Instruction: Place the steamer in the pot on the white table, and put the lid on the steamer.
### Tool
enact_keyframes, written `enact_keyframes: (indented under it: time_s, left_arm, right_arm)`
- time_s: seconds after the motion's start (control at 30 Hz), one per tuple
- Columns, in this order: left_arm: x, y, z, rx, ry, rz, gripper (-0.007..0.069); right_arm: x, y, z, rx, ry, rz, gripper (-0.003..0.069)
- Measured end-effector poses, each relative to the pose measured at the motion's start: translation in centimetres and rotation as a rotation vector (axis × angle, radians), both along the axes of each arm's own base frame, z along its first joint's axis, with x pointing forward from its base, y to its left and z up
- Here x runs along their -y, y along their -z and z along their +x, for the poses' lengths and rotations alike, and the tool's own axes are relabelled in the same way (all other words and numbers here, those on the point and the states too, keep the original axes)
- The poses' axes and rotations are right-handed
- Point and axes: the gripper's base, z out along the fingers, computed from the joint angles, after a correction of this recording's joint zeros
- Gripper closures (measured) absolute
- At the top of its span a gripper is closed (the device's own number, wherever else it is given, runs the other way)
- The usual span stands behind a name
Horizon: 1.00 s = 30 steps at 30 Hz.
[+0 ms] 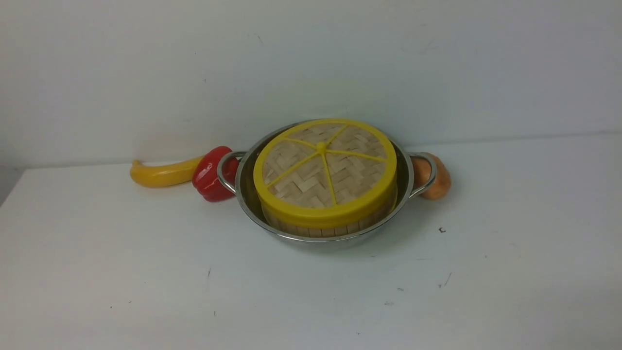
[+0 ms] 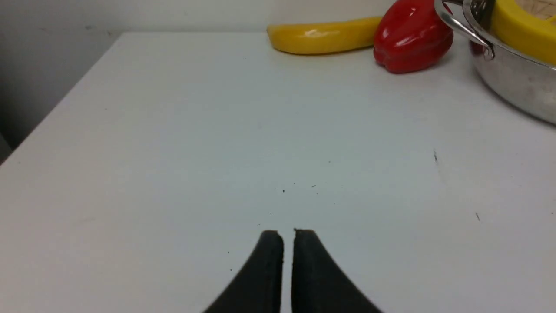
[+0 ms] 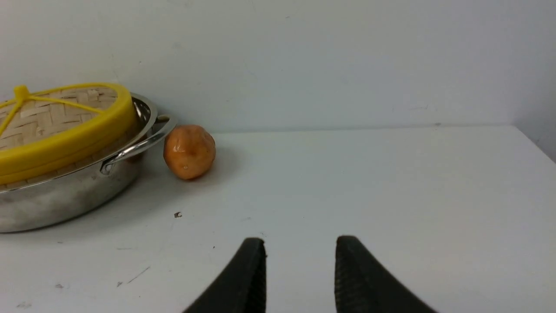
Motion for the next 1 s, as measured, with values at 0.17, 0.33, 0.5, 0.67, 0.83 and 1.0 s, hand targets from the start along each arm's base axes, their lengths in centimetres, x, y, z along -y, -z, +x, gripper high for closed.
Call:
enact_keyframes:
  time_s: [0.17,0.33,0.5,0.67,0.83,1.0]
  left_arm:
    - [0.03,0.03,0.01,0.000,0.001,-0.010,0.0594]
    - [0.04,0.03,0.01,0.000,0.001,-0.010,0.0594]
    - [0.04,0.03,0.01,0.000,0.001,-0.010,0.0594]
    - [0.04,0.03,0.01,0.000,0.002,-0.008,0.0594]
    - [0.04,0.03,0.01,-0.001,0.004,-0.002,0.0590]
    - [0.04,0.03,0.01,-0.001,0.004,-0.001,0.0575]
  right_arm:
    - [0.00,0.00,0.00,0.000,0.000,0.000,0.0416]
    - [0.00,0.00,0.00,0.000,0.000,0.000,0.0416]
    - [0.00,0.00,0.00,0.000,0.000,0.000,0.0416]
    - [0.00,0.00,0.00,0.000,0.000,0.000,0.0416]
    - [0.00,0.00,0.00,0.000,0.000,0.000,0.0416]
    - [0.00,0.01,0.00,-0.001,-0.001,-0.005,0.0416]
